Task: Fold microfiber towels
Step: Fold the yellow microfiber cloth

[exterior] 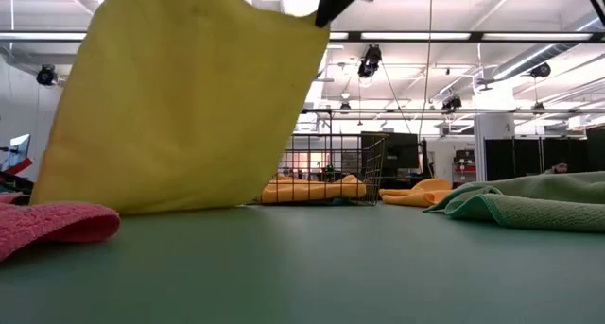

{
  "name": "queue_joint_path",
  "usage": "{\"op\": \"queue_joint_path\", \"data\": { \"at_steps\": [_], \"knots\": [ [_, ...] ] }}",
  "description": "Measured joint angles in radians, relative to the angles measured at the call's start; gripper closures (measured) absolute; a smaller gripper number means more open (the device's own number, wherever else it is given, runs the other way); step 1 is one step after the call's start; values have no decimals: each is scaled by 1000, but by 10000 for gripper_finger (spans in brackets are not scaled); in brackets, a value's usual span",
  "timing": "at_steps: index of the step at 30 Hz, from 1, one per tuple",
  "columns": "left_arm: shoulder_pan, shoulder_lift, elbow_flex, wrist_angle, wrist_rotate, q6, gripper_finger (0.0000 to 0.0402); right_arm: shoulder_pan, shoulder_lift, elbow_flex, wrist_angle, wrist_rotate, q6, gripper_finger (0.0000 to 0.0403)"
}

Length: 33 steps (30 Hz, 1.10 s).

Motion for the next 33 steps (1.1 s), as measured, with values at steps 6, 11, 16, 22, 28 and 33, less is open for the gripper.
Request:
{"op": "queue_joint_path", "data": {
  "at_steps": [6,11,16,22,28,33],
  "knots": [
    [0,78,128,-74,-111,142,401,62,-56,1,-5,201,48,394],
    [0,146,227,-199,-176,159,401,99,-106,1,-20,335,94,394],
    [0,202,308,-268,-214,158,401,126,-149,2,-24,337,152,394],
    [0,238,403,-276,-249,242,401,168,-181,2,-23,330,192,394],
    [17,248,450,-274,-412,400,401,135,-196,2,-30,398,128,394],
    [82,249,447,-266,-488,501,401,64,-208,2,-28,484,16,394]
  ]
}}
